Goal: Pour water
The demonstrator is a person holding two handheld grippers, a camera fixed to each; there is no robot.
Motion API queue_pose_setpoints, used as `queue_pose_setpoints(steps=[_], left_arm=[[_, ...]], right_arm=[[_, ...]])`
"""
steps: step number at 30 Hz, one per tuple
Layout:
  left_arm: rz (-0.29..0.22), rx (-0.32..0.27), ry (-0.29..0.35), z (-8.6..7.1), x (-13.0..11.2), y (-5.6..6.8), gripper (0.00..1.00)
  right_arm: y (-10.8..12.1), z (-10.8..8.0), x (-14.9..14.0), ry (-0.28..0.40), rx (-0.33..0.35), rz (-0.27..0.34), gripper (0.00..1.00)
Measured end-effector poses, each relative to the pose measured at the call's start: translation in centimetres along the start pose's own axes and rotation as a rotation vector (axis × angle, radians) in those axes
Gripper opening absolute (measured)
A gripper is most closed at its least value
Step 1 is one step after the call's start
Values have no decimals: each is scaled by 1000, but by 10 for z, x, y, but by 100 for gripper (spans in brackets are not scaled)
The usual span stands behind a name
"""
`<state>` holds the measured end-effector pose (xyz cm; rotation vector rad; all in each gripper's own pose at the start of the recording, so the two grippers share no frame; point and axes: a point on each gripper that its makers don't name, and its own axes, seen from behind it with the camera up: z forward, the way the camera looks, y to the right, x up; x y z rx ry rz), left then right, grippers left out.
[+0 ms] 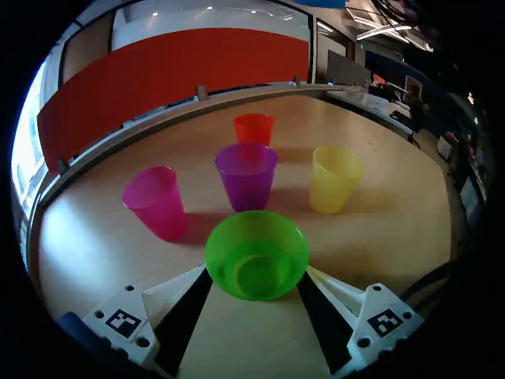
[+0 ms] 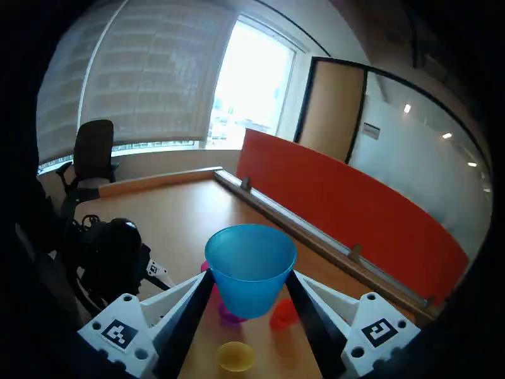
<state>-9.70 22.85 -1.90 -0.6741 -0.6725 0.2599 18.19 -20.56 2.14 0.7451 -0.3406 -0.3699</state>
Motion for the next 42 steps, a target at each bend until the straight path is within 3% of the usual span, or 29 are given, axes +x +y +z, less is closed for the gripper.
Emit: queue_pose_setpoints(steps=[11,21,32,42], left_arm=[[-36,6,-17,-17,-5,2,89],[-61,24,-40,-44,-19,10,89],[-184,83,-34,-92,-30,11,89],[-237,154,-6,-129,-28,1,89]], right_arm=[[0,8,-1,5,15,-3,86],[5,31,3,14,43,-4,86],[10,75,4,3,107,-5,86],[20,121,-10,-42,151,-4,86]])
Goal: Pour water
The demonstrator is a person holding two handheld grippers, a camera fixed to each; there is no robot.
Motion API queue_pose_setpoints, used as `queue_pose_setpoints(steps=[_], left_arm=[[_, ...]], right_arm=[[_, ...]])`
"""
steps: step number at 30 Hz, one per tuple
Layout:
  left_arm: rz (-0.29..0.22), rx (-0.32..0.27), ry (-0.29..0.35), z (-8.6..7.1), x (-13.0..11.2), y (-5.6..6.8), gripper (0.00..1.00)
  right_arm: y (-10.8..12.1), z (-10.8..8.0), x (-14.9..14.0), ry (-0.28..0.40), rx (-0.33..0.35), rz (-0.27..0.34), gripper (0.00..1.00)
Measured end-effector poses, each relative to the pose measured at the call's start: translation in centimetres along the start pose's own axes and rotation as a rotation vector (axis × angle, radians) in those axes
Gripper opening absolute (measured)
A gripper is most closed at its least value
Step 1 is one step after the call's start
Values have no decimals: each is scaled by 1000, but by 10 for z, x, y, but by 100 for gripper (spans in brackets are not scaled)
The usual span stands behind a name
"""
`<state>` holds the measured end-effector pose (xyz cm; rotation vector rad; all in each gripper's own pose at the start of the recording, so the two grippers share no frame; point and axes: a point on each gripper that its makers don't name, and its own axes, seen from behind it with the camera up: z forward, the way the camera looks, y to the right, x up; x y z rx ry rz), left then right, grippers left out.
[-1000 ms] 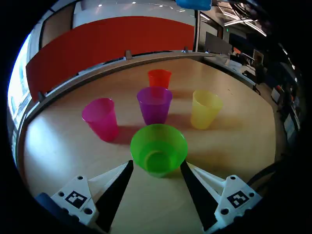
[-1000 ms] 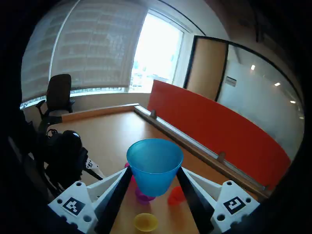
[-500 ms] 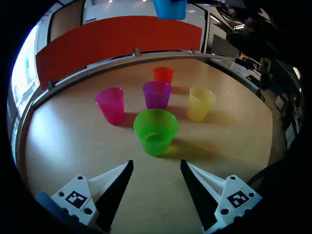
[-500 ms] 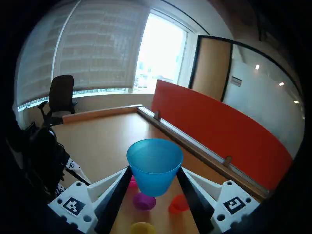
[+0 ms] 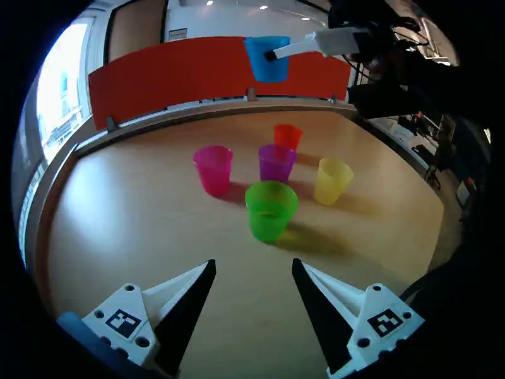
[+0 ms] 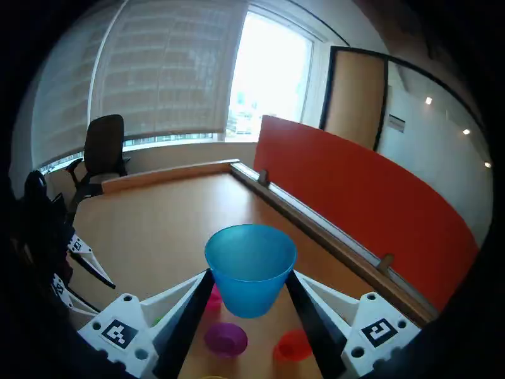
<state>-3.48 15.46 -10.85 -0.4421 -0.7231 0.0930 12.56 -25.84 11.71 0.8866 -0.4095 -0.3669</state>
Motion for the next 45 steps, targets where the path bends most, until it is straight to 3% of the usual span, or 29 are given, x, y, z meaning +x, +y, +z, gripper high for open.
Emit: queue_pose_setpoints(steps=[8,25,38,45], left_arm=[[-54,37,24,-18,6,-7,89],[-74,81,41,-35,13,-10,89],[-99,103,42,-38,11,-19,89],[-106,109,45,-37,11,-22,89]], right_arm=[[14,34,-21,-72,32,8,86],[17,97,-77,-281,115,51,86],[22,123,-113,-433,136,76,86],[24,132,-127,-483,136,86,86]])
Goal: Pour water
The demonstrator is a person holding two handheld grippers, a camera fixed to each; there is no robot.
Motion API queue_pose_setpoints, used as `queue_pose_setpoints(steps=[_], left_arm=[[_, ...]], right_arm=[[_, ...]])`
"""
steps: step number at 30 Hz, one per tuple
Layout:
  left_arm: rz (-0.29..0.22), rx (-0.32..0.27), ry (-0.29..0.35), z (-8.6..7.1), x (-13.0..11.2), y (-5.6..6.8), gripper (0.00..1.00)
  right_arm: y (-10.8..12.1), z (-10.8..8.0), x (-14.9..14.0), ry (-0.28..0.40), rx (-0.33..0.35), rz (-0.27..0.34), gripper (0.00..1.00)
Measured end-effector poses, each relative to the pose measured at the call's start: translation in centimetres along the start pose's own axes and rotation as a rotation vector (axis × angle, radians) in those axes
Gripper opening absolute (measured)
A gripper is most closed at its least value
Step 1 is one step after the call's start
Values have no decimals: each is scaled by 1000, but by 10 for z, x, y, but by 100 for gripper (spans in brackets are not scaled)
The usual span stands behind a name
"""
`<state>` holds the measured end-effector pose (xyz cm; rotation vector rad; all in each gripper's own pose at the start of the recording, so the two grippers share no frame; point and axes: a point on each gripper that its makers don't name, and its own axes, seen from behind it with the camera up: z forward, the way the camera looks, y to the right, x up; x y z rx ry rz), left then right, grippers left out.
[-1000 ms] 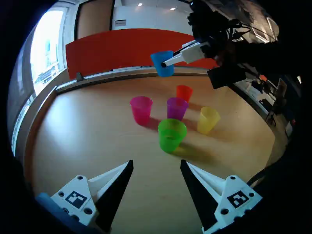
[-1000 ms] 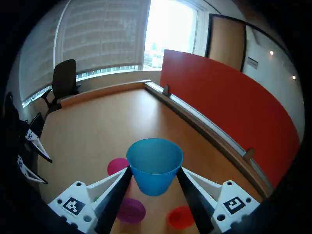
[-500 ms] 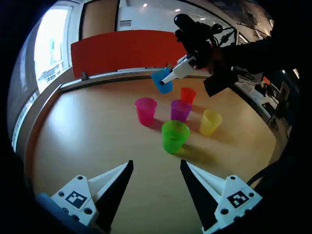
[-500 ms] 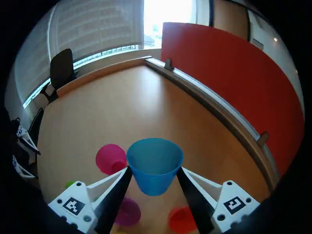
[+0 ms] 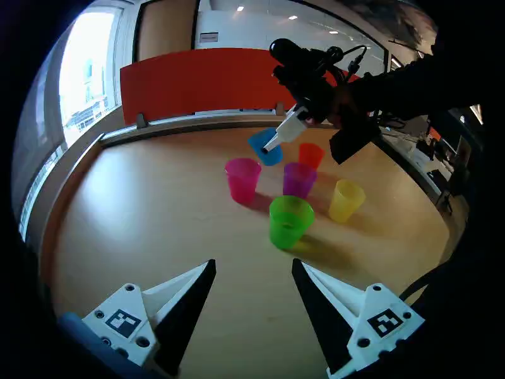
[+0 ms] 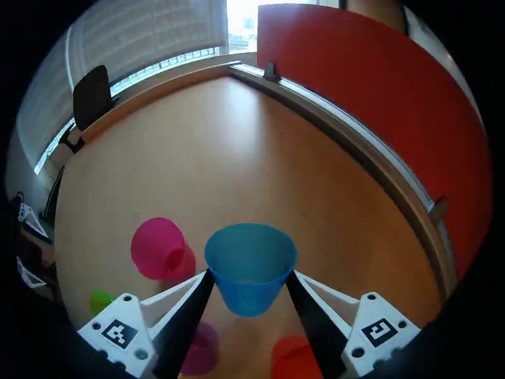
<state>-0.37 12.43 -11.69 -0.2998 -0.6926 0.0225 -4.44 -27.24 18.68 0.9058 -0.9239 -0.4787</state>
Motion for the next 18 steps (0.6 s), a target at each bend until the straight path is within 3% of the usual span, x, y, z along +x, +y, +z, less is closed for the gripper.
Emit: queue_pose_setpoints(steps=[18], left_arm=[[-9,12,1,3,0,-6,89]], right_arm=[[6,28,-12,-74,-7,48,86]])
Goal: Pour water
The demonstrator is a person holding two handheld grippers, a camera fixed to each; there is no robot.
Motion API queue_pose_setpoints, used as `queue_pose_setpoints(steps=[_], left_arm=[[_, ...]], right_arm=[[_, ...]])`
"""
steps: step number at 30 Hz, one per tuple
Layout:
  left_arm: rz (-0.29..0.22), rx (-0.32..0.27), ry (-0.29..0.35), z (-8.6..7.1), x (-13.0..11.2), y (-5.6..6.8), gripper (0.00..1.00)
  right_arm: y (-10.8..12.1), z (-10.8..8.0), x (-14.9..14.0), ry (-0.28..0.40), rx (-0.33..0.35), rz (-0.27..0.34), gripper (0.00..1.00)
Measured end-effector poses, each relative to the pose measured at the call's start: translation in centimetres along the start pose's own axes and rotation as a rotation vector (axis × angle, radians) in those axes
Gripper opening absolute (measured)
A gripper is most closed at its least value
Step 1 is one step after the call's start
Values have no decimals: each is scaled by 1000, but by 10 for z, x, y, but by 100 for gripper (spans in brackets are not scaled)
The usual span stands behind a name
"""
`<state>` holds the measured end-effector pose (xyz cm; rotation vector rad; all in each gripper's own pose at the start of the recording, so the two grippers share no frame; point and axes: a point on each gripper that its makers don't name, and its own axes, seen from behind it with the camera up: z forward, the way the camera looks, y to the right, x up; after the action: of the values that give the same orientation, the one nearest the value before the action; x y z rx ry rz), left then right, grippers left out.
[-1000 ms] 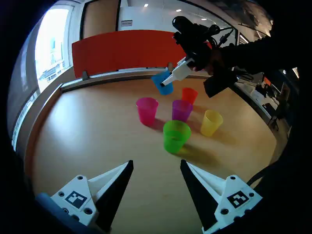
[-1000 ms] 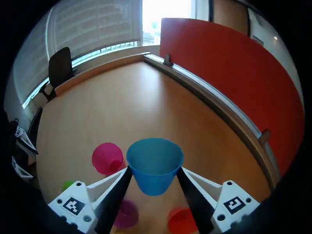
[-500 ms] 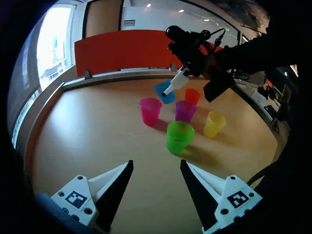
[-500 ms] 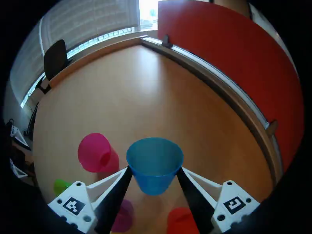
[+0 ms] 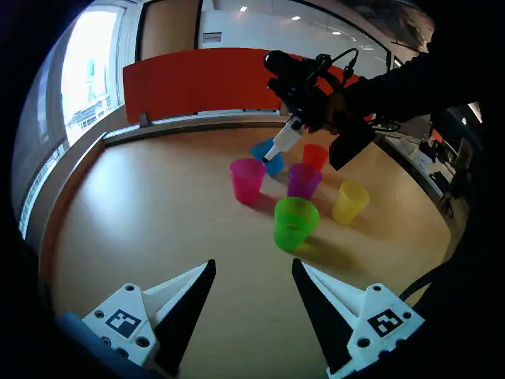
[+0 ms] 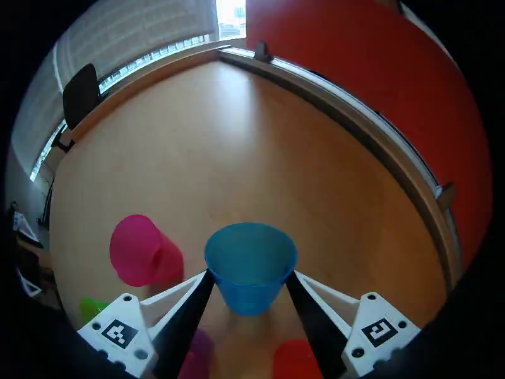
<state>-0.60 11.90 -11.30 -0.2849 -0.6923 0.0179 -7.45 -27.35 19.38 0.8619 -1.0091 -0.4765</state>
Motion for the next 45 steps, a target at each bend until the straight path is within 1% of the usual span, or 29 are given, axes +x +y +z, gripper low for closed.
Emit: queue_pose_setpoints(steps=[8,11,17,26,35,40,45], left_arm=[[0,4,1,2,0,-1,89],[-1,5,1,2,1,-2,89],[1,6,6,3,4,-4,89],[9,7,9,3,6,-4,89],[16,5,15,5,10,-3,89],[21,4,21,4,13,-2,89],[23,5,27,4,16,-1,89]], right_arm=[[0,3,-1,-9,9,29,86],[1,2,-2,-9,9,29,86],[1,2,-4,-10,5,4,87],[2,0,-10,-28,-2,-10,88],[4,-5,-22,-60,-16,-29,96],[4,-8,-24,-56,-19,-23,99],[4,-13,-22,-41,-21,-16,100]])
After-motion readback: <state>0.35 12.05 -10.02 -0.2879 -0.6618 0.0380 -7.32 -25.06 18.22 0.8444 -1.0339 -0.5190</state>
